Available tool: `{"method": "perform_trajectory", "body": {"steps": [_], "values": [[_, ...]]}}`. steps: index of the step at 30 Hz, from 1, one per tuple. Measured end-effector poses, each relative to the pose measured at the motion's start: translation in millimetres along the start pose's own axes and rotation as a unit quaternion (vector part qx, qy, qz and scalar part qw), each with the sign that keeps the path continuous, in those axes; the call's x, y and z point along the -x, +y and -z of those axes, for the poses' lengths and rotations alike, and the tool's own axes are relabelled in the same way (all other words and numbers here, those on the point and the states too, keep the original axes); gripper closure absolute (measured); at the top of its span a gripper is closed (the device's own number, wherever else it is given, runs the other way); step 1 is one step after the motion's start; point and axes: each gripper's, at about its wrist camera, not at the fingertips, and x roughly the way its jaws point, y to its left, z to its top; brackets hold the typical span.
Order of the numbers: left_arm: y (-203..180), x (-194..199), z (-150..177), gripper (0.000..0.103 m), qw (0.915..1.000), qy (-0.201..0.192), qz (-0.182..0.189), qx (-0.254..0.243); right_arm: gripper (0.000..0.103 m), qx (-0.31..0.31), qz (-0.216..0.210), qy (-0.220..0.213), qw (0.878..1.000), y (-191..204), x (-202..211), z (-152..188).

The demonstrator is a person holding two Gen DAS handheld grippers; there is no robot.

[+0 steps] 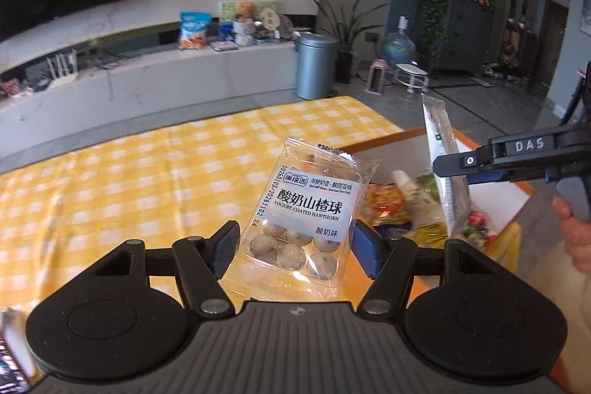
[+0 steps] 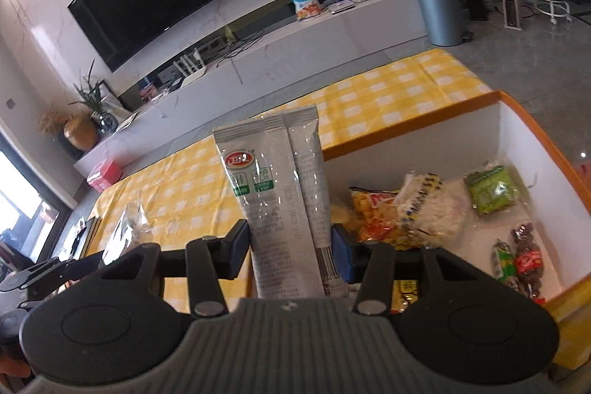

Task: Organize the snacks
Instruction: 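Carry both packets over the open box with both tools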

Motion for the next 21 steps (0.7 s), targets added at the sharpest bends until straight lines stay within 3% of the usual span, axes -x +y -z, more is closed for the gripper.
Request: {"method": "perform_trajectory", "body": {"steps": [12, 21], "values": [[-44.1, -63.9, -37.5, 0.028, 0.995, 0.04, 0.09, -0.017, 0.056, -0.049, 0.088, -0.05, 0.994, -70.4, 21.2, -2.9], [-65.4, -113.8, -32.5, 0.028, 0.9874, 0.104, 0.117, -0.019, 0.056, -0.032, 0.155, -0.016, 0.987, -95.8, -5.4, 0.4]]}}
